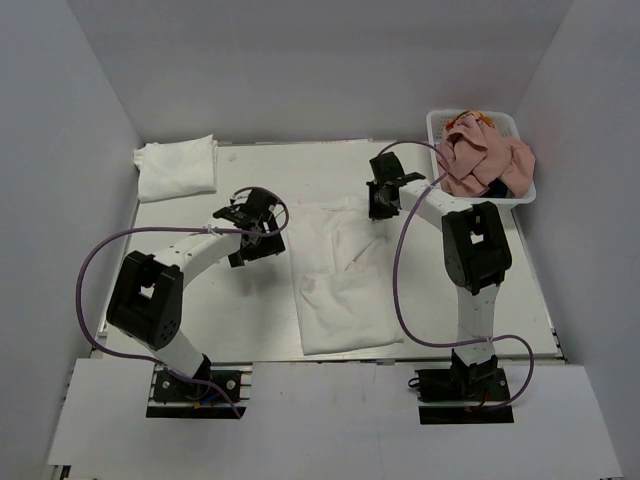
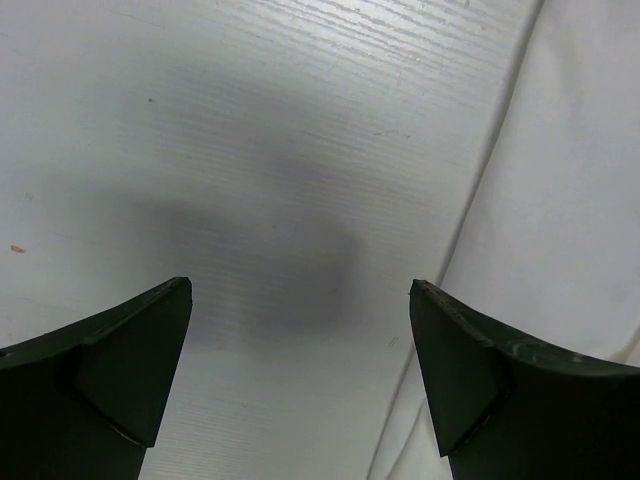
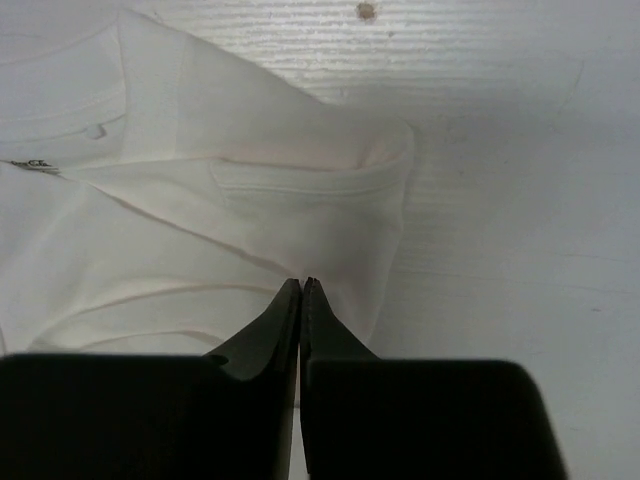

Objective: Fold and stack the t-shirts

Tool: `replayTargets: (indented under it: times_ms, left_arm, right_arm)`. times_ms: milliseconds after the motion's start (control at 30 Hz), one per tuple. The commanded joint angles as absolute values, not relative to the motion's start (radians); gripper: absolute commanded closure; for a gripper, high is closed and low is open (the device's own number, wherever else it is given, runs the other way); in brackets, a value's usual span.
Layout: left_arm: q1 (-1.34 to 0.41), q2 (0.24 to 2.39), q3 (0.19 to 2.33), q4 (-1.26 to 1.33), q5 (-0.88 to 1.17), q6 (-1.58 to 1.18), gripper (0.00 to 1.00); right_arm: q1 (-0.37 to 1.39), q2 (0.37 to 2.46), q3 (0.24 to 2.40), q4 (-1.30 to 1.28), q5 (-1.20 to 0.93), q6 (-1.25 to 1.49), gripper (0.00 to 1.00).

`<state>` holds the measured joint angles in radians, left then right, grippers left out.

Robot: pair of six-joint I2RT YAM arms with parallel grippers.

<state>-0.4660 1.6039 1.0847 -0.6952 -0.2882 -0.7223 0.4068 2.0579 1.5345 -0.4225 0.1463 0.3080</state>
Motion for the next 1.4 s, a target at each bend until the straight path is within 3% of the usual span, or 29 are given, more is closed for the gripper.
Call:
replayTargets:
  times_ms: [0, 333, 733, 1100, 1367]
  left_arm:
    - [-0.459, 1.555, 1.074, -0.681, -0.258, -0.719, 0.01]
    - [-0.449, 1.514, 1.006, -0.629, -0.184, -0.729, 0.01]
    - [-0.449, 1.494, 0.977, -0.620, -0.175, -0.729, 0.01]
    - [-0.449, 1.557, 0.979, -0.611, -0.144, -0.729, 0.01]
    - [-0.449, 1.557, 0.988, -0.591, -0.124, -0.720, 0.01]
  right_arm:
    - [0.416, 1.997, 1.506, -0.367, 0.091, 0.310, 1.00]
    - [0.445, 1.842, 1.430, -0.166, -0.123, 0.321, 1.00]
    - [0.486, 1.996, 1.528, -0.094, -0.198, 0.420, 1.00]
    - [0.511, 2.042, 1.594, -0.193, 0.050, 0.437, 1.00]
    - [0.474, 1.898, 1.445, -0.183, 0.247, 0.428, 1.00]
